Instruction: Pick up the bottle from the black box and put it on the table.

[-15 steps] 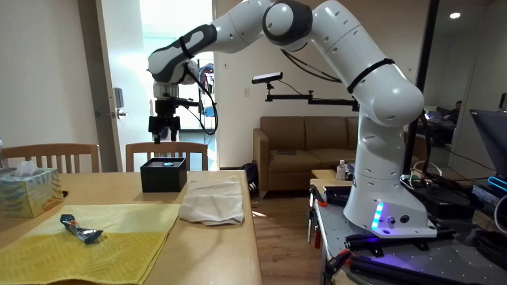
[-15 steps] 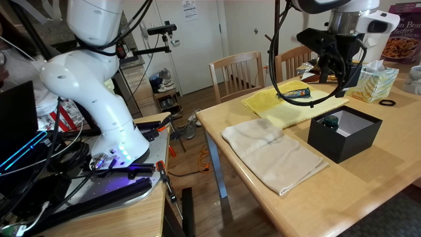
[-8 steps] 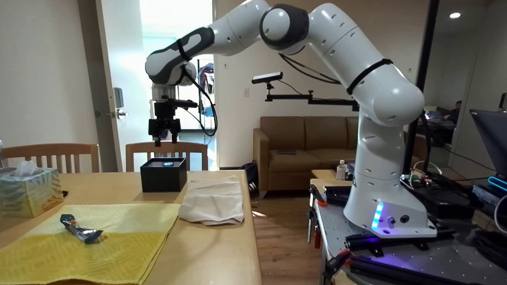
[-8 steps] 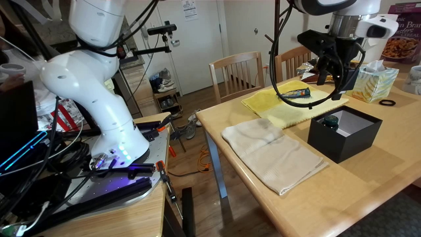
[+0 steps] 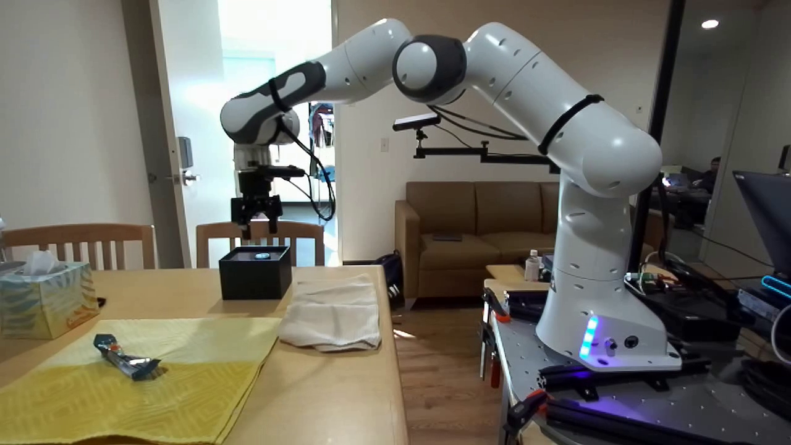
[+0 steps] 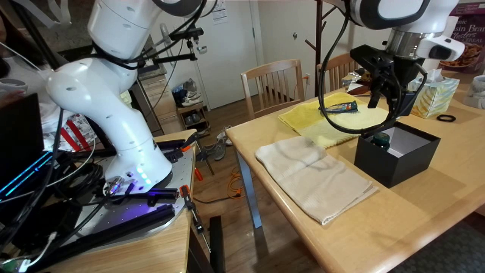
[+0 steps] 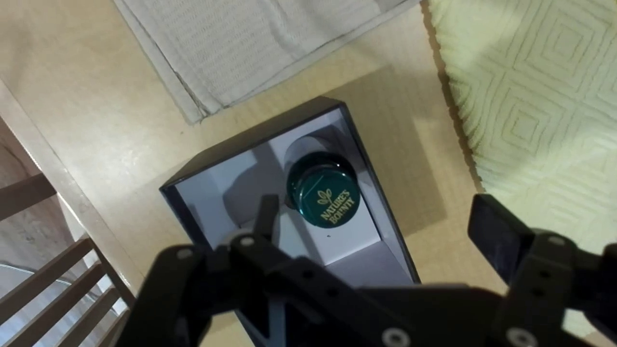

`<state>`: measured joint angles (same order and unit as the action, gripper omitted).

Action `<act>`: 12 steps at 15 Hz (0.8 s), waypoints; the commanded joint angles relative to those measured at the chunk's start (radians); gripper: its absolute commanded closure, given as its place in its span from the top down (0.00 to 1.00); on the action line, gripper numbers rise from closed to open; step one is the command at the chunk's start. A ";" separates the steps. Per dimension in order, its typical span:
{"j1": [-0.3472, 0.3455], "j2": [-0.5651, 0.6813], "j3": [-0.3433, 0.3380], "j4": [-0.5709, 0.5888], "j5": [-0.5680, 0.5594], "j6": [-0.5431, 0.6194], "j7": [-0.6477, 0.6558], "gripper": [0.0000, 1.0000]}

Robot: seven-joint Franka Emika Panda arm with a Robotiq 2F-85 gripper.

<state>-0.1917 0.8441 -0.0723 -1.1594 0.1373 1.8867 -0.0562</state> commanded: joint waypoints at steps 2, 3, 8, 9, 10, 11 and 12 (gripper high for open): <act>-0.005 0.077 -0.017 0.116 -0.031 -0.064 0.056 1.00; -0.007 0.087 -0.018 0.126 -0.031 -0.062 0.063 1.00; -0.022 0.139 0.000 0.188 -0.011 -0.092 0.043 1.00; -0.024 0.147 0.002 0.198 -0.009 -0.097 0.041 1.00; -0.027 0.158 0.004 0.209 -0.006 -0.101 0.040 1.00; -0.028 0.166 0.004 0.219 -0.006 -0.105 0.040 1.00; -0.032 0.177 0.005 0.230 -0.005 -0.110 0.039 1.00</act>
<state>-0.1972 0.9685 -0.0889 -1.0167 0.1286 1.8284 -0.0258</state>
